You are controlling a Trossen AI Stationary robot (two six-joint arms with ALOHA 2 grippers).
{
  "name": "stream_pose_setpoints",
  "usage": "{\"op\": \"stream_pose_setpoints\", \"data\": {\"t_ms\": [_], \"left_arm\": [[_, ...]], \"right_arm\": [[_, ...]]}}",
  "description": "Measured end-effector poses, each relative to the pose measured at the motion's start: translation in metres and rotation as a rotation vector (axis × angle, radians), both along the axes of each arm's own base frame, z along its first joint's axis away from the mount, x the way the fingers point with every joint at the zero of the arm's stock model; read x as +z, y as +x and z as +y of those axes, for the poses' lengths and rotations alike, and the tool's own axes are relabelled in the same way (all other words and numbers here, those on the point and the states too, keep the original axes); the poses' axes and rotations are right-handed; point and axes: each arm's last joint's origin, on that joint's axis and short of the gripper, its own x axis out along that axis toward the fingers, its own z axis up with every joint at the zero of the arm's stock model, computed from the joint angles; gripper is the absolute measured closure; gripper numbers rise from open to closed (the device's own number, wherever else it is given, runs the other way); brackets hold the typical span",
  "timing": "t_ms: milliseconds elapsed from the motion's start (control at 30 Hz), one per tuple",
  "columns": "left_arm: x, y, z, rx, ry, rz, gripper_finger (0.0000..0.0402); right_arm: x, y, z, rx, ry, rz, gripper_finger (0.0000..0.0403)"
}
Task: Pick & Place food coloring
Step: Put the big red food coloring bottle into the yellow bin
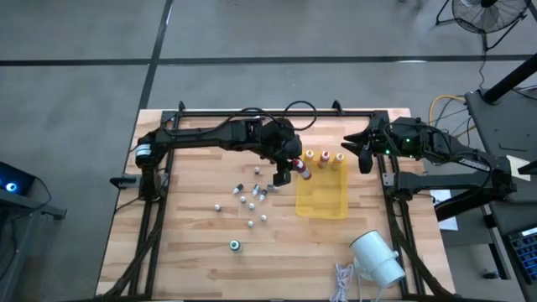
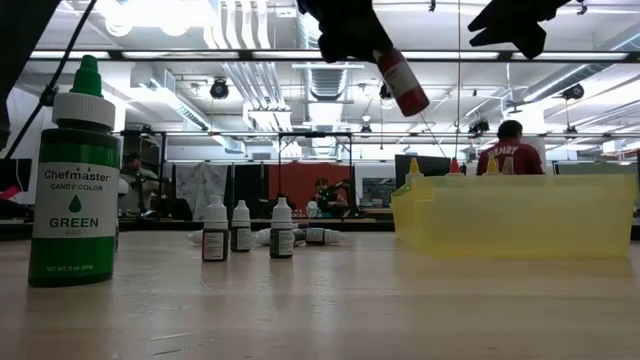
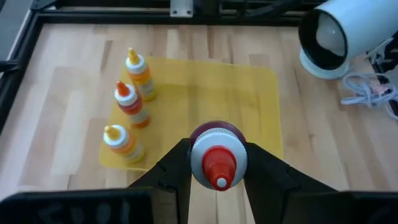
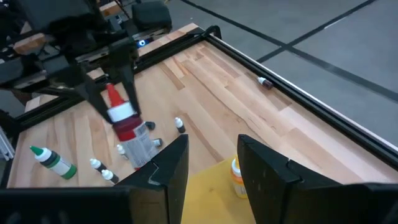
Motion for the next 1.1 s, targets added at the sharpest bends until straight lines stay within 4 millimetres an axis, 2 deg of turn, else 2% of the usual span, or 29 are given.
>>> {"op": "stream_pose_setpoints", "data": {"t_ms": [333,467,600,700,1100], "left_arm": [[0.003,-0.004,0.025,0.066,0.018,-0.001,0.0307],[-0.005,0.001,0.029,0.071,0.019,0.018,0.0307],[-0.024,0.011,0.029,0.052,0.026,0.076,0.0307],[-0.030,0.017,0.030,0.044,0.026,0.111,0.0307],[-0.023,0.049,0.035,-0.030,0.092,0.155,0.0307]], "right_arm": [[0.000,0.000,0.000,-0.004,0.007,-0.001,0.0275],[0.000,0.000,0.000,-0.004,0.007,-0.002,0.0275],[-0.001,0.001,0.000,-0.014,0.015,-0.001,0.0275],[-0.001,0.002,-0.001,-0.019,0.021,-0.001,0.0275],[-0.001,0.002,-0.001,-0.035,0.028,-0.004,0.0275]]}}
